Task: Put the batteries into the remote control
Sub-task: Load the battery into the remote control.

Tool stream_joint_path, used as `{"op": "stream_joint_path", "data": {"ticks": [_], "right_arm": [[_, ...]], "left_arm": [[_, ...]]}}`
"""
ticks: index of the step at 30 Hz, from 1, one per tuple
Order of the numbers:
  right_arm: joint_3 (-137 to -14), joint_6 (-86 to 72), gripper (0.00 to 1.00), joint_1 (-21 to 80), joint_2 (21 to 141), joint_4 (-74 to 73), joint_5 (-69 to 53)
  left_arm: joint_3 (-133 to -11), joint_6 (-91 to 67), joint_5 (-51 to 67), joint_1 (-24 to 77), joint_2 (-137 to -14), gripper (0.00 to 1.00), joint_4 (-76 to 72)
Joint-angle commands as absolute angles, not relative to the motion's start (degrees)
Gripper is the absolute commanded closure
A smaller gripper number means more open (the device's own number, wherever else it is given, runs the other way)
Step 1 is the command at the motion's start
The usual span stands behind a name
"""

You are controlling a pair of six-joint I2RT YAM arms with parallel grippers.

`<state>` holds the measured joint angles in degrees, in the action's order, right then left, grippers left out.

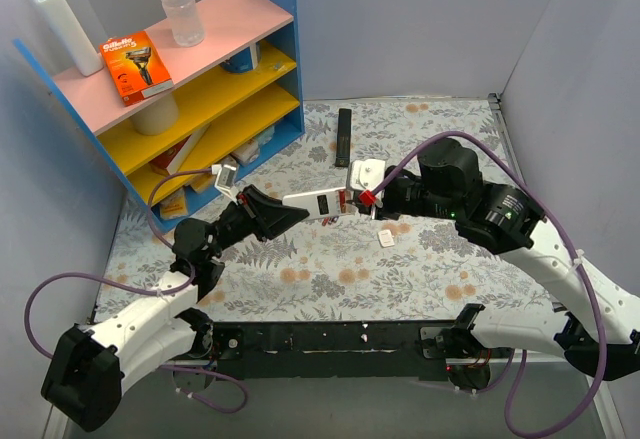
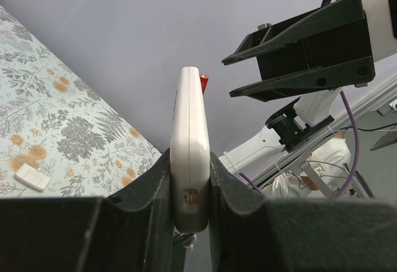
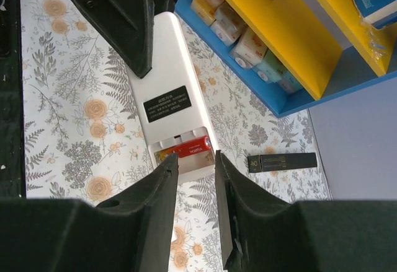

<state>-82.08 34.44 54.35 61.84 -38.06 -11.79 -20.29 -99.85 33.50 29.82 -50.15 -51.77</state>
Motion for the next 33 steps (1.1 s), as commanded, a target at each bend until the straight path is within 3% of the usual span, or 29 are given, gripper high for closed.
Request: {"op": "stream_joint_path", "data": {"ticks": [1, 18, 33], "right_arm": [[-84.6, 35.2, 0.64, 54.1, 62.5, -37.3, -13.0], [-85.1, 34.6, 0.71, 54.1, 64.0, -38.0, -13.8], [-83.3, 34.5, 0.87, 54.1, 64.9, -39.3, -12.7]], "left_arm": [[-23.5, -98.2, 35.0, 29.9, -48.1, 1.0, -49.7], [-24.6, -97.6, 36.9, 29.9, -48.3, 1.0, -50.9], [-24.1, -98.3, 35.8, 29.9, -48.2, 1.0, -55.4]]}}
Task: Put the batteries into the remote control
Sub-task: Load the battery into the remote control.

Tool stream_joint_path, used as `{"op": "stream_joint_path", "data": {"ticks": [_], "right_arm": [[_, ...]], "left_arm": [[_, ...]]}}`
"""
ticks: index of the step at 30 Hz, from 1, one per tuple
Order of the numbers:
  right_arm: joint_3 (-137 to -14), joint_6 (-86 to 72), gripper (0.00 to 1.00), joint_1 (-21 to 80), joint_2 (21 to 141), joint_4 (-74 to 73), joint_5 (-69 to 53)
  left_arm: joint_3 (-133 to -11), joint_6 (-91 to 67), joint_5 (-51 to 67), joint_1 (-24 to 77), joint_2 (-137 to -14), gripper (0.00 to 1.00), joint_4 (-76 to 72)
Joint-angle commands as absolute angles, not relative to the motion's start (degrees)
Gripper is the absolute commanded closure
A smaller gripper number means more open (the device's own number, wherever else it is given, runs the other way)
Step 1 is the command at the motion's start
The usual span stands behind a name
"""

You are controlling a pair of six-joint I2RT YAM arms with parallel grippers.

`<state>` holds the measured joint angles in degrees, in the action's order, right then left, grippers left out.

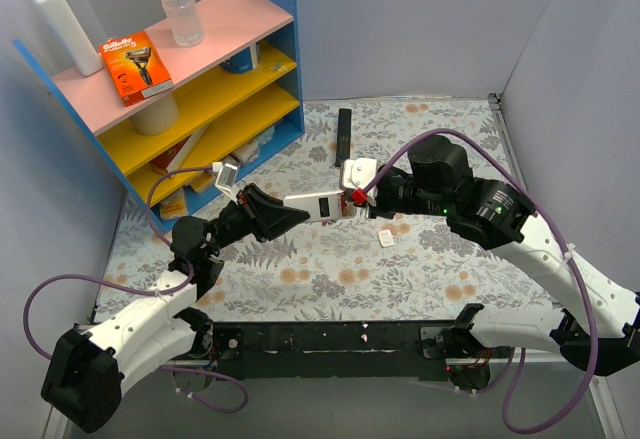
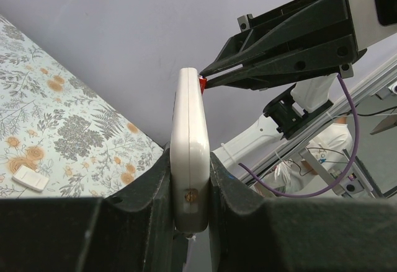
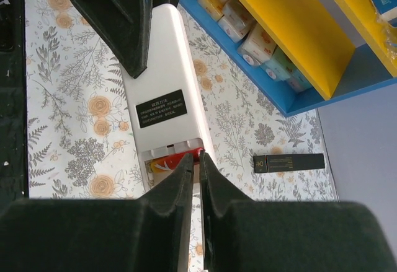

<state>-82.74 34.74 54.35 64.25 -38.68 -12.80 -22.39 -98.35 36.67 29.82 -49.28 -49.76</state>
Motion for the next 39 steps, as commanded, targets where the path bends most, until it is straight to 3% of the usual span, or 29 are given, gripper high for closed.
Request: {"op": "stream_joint_path", "data": {"ticks": [1, 20, 39], "right_arm": [[-83.1, 34.5, 0.88, 54.1, 64.8, -39.4, -12.7], [-77.2, 32.3, 0.97, 54.1, 65.4, -39.1, -12.5], [-74.1, 28.7, 0.97, 54.1, 68.3, -35.4, -12.7]], "left_arm": [[-24.0, -98.5, 35.5, 29.9, -48.1, 1.0, -55.7], [-24.3, -99.0, 34.1, 29.9, -47.5, 1.0, -59.5], [-23.5, -96.4, 33.4, 29.9, -46.2, 1.0, -55.0]]}}
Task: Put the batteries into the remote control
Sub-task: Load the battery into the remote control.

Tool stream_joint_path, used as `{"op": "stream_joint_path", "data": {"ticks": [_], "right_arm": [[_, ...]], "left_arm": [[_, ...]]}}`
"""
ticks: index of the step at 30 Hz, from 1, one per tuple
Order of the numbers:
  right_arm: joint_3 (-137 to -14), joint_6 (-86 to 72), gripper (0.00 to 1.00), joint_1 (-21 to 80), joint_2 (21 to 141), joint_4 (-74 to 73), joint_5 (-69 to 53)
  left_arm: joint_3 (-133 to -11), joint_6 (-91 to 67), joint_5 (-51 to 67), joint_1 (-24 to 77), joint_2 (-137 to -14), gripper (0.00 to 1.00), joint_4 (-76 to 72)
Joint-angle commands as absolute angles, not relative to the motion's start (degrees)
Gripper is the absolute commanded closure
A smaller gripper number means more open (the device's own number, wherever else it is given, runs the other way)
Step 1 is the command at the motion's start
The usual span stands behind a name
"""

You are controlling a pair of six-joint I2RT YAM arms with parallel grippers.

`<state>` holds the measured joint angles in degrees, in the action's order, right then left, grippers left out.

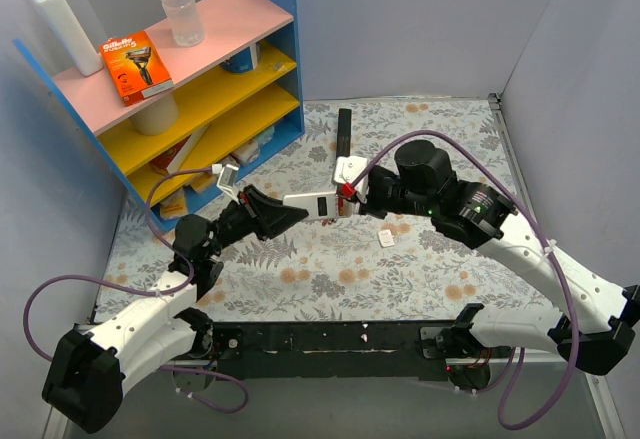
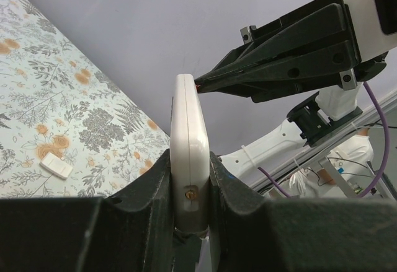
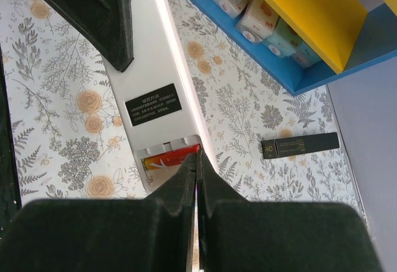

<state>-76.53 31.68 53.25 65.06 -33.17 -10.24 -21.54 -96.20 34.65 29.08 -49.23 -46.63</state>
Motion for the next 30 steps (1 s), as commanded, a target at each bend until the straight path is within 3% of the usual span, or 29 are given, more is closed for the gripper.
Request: {"op": "stream_joint_path", "data": {"ticks": [1, 13, 21, 30], "right_arm": [[-73.8, 28.7, 0.97, 54.1, 68.6, -35.4, -12.5], [-68.1, 26.6, 0.96, 54.2, 72.2, -26.2, -6.2], [-68.8, 23.6, 0.92, 53.8, 71.7, -23.9, -8.8], [-70.4, 14.8, 0.67, 46.3, 79.5, -25.9, -14.9]], "left_arm": [[-23.3, -96.4, 33.3, 29.8, -46.1, 1.0, -54.9], [-22.8, -95.5, 31.1, 29.9, -46.1, 1.0, -52.2], [-20.9, -88.6, 18.3, 29.9, -45.7, 1.0, -28.7], [-14.6, -90.0, -3.2, 29.7, -41.5, 1.0, -4.9]]}}
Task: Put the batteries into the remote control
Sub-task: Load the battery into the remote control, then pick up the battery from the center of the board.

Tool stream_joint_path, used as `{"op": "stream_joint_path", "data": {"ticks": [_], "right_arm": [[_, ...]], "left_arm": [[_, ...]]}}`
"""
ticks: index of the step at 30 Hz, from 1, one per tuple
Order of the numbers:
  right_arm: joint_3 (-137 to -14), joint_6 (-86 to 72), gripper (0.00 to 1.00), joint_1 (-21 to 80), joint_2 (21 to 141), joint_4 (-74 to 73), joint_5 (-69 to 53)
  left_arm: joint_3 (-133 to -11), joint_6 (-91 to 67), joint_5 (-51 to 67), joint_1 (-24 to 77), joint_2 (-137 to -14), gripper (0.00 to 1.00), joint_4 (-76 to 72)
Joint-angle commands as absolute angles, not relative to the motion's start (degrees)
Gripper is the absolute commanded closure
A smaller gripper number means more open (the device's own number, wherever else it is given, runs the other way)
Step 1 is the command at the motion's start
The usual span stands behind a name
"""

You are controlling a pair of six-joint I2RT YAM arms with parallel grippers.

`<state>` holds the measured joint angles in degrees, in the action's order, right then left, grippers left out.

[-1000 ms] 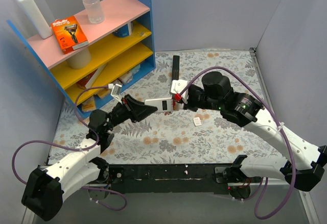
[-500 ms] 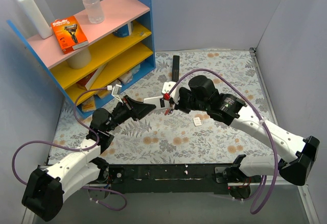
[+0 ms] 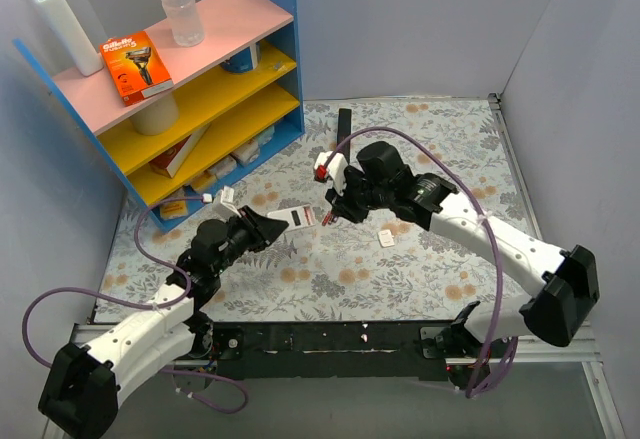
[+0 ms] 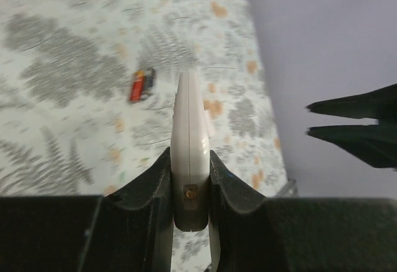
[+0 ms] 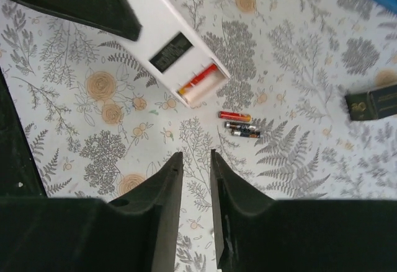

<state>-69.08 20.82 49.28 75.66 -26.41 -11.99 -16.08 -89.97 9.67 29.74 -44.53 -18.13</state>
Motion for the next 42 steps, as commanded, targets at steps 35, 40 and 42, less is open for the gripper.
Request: {"op": "stream_joint_path", "data": {"ticks": [35, 40, 42], "right_arm": [[-91.4, -37.9, 0.71, 46.6, 118.0, -35.7, 13.7], [-91.7, -38.7, 0.71, 46.6, 119.4, -36.0, 13.9], [-91.8, -38.6, 0.72, 46.6, 119.6, -35.9, 14.2]], "left_arm": [[-18.9, -83.9, -11.2, 29.7, -30.4, 1.0, 9.5], [-18.7, -83.8, -11.2, 29.7, -30.0, 1.0, 9.5], [-18.6, -83.6, -11.3, 29.7, -29.4, 1.0, 9.5]]}}
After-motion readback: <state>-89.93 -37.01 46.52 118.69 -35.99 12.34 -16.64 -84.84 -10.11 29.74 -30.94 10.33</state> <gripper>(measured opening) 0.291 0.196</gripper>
